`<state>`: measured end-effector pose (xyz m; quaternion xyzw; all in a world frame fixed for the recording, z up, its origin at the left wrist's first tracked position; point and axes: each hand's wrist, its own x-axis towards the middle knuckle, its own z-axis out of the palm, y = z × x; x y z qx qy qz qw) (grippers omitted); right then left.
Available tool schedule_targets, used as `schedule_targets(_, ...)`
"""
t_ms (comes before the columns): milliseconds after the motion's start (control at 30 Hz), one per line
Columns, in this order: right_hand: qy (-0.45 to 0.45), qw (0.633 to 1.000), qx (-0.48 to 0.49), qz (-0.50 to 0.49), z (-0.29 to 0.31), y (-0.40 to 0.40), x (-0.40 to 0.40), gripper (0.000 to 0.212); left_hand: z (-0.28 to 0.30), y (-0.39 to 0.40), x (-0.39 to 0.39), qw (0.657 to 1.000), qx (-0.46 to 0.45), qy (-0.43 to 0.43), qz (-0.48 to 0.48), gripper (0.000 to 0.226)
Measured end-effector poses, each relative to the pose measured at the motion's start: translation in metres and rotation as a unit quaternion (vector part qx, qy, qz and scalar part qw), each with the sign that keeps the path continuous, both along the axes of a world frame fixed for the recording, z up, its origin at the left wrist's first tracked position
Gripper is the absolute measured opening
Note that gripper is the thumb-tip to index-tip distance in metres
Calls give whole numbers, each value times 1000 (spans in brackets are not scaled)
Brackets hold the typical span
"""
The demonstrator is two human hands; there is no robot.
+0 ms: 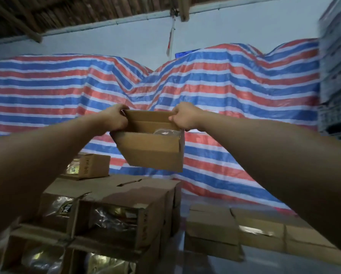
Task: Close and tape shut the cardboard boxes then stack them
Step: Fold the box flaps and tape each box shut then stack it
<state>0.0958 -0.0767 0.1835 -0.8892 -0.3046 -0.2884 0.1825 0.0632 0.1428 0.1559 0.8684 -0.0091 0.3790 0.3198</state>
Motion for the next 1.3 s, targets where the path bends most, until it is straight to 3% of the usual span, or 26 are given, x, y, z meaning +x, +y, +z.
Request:
schedule_targets(67, 13, 1000, 22, 0, 11, -35, -21, 16, 14, -31, -19, 993, -46, 46, -103, 38)
schedule_targets(167, 35, 998, 52, -7, 23, -93, -48, 16, 23, -78, -45, 953, -120, 100, -261, 28)
schedule_targets(333, 113, 989, 98, -14, 26, -181, -85, 22, 5, -140, -72, 860, -257, 63, -437, 51)
schedule_targets(400, 149, 982, 114, -17, 23, -205, -94, 25, -12, -168, -76, 841, -277, 34, -464, 59)
schedule_targets(533, 237, 964, 113, -42, 5, -237, -105, 29, -48, -214, -79, 841, -316, -23, -438, 67)
schedule_targets(767, 337, 927, 155, -56, -70, -278, -79, 30, -122, -260, -61, 840, -385, 37, -381, 62)
schedule_targets(1000, 440, 866, 224, -79, -171, -297, -41, 13, -209, -275, -31, 841, -421, 103, -324, 62)
schedule_targets(1133, 466, 846, 242, -90, -219, -299, -24, 24, -247, -279, -17, 857, -435, 97, -259, 58)
schedule_targets(1233, 453, 835, 304, -75, -237, -297, -20, 30, -255, -282, -13, 842, -471, 75, -253, 57)
schedule_targets(1300, 453, 807, 376, -46, -244, -295, -20, 43, -256, -281, -9, 844, -463, 69, -262, 60)
